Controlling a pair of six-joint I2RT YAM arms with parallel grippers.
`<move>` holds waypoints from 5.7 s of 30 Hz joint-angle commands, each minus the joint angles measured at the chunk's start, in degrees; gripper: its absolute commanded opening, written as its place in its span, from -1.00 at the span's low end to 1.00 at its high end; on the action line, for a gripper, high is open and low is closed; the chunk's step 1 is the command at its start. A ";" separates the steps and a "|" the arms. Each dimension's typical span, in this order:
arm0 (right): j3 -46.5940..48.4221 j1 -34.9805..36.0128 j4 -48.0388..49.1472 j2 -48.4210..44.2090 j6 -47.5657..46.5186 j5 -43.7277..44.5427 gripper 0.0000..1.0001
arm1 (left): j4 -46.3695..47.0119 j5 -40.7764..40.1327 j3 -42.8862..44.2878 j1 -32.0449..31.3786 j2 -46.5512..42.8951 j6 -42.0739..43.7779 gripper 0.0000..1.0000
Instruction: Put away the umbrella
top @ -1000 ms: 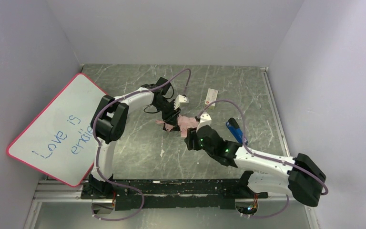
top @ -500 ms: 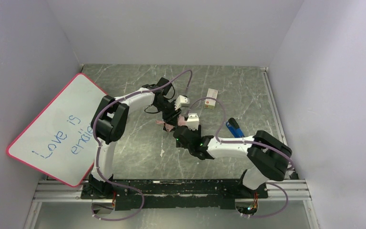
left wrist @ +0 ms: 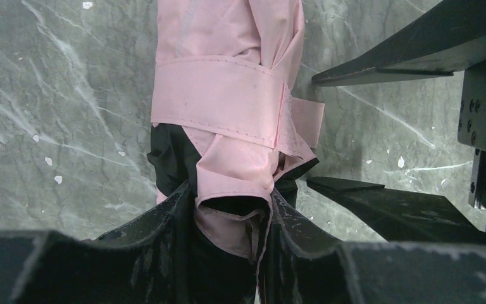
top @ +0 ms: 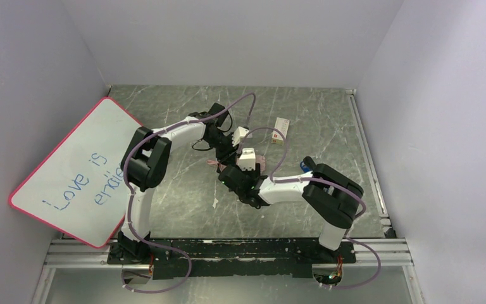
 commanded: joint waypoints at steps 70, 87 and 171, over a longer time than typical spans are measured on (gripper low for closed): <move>-22.38 0.44 -1.87 -15.11 7.92 -16.90 -1.00 | 2.27 -23.85 -6.52 -3.00 10.93 -9.90 -0.91; -32.63 0.30 14.50 -37.84 12.29 -19.13 -1.00 | 5.48 -30.80 -10.58 -6.80 8.09 -13.75 -0.90; -25.33 -21.71 38.50 -18.93 43.11 -20.41 -0.79 | 6.62 -37.24 -15.64 -15.41 8.27 -12.99 -0.91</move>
